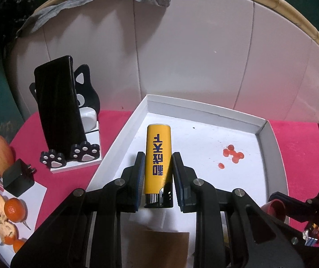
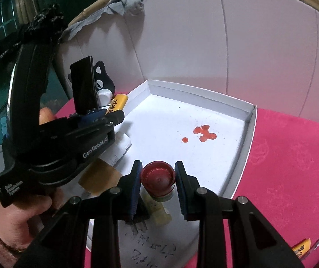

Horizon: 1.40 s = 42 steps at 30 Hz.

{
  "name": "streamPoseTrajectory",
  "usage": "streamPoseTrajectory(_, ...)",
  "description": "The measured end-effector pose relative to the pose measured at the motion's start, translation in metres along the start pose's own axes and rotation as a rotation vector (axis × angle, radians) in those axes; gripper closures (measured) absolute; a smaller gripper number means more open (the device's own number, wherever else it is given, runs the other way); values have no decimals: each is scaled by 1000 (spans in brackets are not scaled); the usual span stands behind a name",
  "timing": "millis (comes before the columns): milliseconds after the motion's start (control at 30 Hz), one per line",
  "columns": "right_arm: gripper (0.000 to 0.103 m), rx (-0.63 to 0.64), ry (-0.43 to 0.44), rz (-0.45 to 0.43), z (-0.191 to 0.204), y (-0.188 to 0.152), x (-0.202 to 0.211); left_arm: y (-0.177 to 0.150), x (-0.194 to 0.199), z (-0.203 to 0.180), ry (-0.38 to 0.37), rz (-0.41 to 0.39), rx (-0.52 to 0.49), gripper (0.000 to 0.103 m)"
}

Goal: Organize rigid objects
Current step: 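Place the yellow lighter and red cap into the white tray and release both, then move both open grippers back toward the remaining items on the table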

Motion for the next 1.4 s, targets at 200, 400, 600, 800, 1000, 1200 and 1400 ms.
streamPoseTrajectory(200, 74, 14, -23, -13, -2, 2, 0, 2, 0, -1, 11, -14, -7, 79)
streamPoseTrajectory(400, 71, 46, -65, -40, 0, 4, 2, 1, 8, 7, 47, -39, 23, 48)
streamPoseTrajectory(600, 11, 75, -106, -130, 6, 7, 22, -1, 28, 23, 81, -94, 62, 13)
streamPoseTrajectory(800, 0, 108, -129, -214, 13, 5, 53, -4, 65, 36, 104, -169, 91, 13)
streamPoseTrajectory(1000, 0, 100, -148, -300, 7, 1, 97, -16, 102, 35, 80, -209, 108, 13)
streamPoseTrajectory(1200, 0, 4, -172, -413, -15, -6, 156, -28, 128, 15, 10, -217, 82, 13)
streamPoseTrajectory(1400, 0, -74, -206, -553, -40, -19, 221, -32, 146, -8, -45, -221, 51, 13)
Point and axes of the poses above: each gripper's, at about its wrist camera, not at the fingertips, and x roughly against the way its jaws point, z to its left, y to its top, the point moved 8 cm from there along -x, roughly the way its jaws point, and after that the axes turned 6 degrees about y, right-handed, at the moved point
